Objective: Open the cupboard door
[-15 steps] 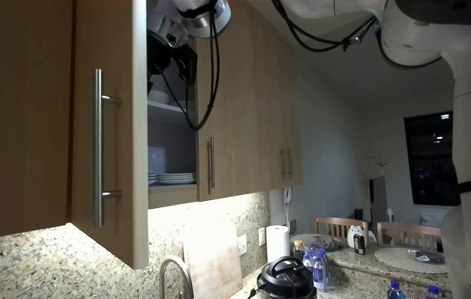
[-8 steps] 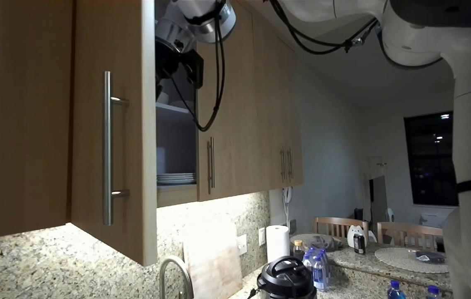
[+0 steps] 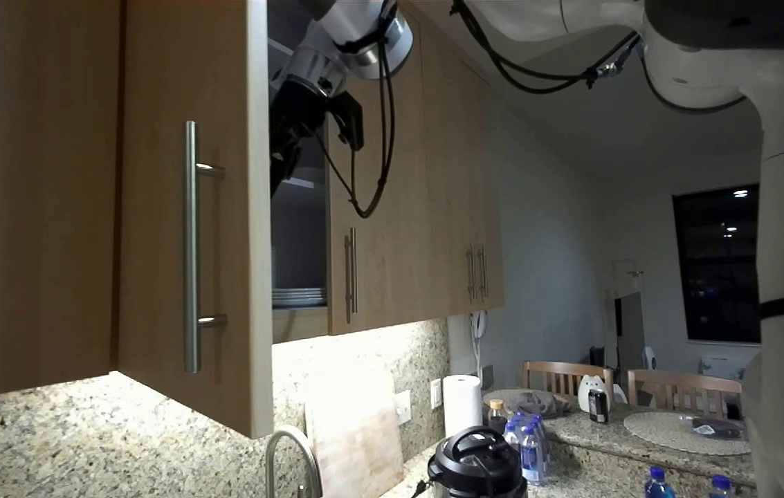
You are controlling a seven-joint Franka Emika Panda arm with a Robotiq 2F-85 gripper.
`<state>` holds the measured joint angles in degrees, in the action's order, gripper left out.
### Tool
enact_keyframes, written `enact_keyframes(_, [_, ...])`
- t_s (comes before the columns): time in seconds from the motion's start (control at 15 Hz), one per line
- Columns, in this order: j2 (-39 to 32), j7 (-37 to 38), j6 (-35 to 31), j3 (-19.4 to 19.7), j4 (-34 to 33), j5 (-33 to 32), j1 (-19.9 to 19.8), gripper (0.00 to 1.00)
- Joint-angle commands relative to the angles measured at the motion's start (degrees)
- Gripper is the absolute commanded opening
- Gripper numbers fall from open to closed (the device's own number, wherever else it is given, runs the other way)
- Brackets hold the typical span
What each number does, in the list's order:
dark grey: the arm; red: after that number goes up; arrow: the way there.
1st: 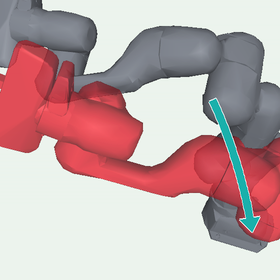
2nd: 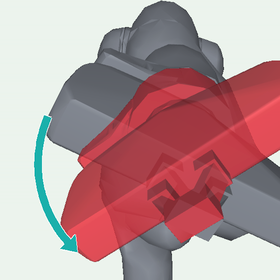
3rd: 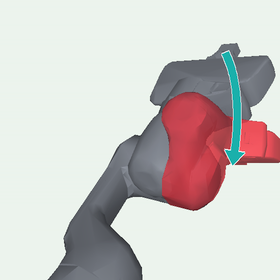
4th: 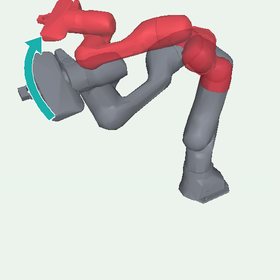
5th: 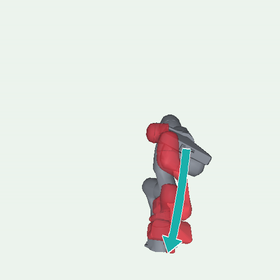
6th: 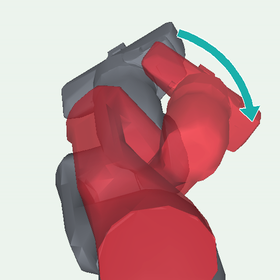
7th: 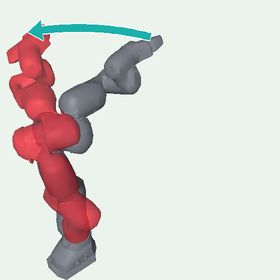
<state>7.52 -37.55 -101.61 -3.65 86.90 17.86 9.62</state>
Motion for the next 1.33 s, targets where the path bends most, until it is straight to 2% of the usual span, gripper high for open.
enact_keyframes(0.0, [3.03, 2.25, -0.30, 0.89, 3.24, -1.55, -2.11, 1.00])
enact_keyframes(0.27, [4.43, 4.16, 0.52, 1.79, 4.76, -5.99, -3.68, 1.00])
enact_keyframes(0.6, [6.46, 8.96, 5.16, 2.99, 8.68, -12.73, -5.40, 1.00])
enact_keyframes(0.87, [8.51, 11.94, 7.81, 4.93, 12.39, -12.72, -6.64, 1.00])
enact_keyframes(1.27, [12.66, 16.82, 8.38, 7.90, 18.96, -12.55, -9.02, 1.00])
